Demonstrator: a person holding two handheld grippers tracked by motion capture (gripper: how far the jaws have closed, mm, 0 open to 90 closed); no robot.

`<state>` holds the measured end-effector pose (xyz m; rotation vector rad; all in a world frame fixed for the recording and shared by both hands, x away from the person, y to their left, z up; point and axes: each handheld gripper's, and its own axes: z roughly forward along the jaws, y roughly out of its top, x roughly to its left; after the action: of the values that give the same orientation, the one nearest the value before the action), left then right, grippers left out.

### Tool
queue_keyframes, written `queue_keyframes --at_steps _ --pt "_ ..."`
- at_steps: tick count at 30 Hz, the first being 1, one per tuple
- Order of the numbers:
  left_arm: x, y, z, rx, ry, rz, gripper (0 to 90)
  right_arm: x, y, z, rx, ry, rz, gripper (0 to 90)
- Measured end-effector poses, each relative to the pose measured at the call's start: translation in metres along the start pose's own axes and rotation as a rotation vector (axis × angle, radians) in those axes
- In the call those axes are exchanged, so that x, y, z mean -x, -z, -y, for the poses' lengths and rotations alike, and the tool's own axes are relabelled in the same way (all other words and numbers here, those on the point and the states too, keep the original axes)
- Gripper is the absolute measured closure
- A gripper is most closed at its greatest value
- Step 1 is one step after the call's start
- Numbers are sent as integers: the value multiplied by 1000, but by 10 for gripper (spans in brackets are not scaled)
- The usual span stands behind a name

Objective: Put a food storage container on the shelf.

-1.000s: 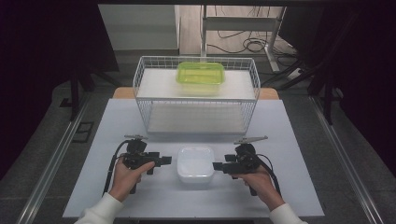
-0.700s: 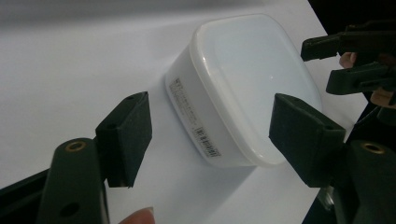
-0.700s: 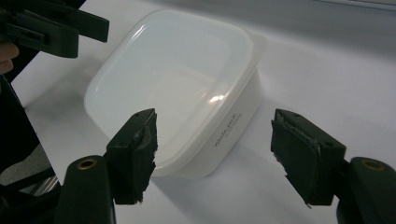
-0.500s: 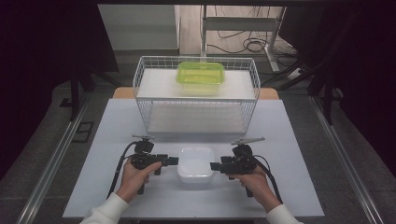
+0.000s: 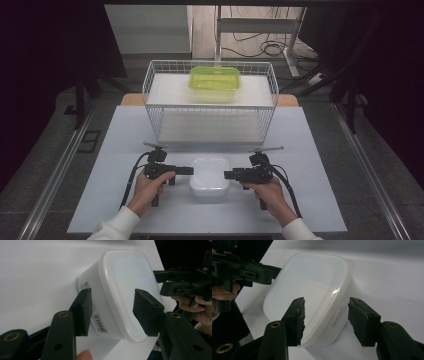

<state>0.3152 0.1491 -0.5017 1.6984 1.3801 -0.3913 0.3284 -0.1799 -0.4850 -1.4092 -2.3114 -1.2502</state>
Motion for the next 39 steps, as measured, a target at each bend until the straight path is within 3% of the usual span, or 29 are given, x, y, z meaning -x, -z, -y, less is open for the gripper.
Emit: queue_keyframes --at_steps 12,21,26,32,39 --pt "0 -6 1 -30 9 41 644 10 -5 0 -7 -83 -71 588" --pt "-2 -3 3 -26 29 59 699 12 -2 1 -5 -185 -104 680" --pt "0 0 6 -18 33 73 720 13 1 4 3 -193 -120 702" --pt "5 5 8 -7 9 87 739 11 4 5 2 -185 -119 714" --pt "7 8 10 8 -8 73 772 9 7 5 15 -156 -127 749"
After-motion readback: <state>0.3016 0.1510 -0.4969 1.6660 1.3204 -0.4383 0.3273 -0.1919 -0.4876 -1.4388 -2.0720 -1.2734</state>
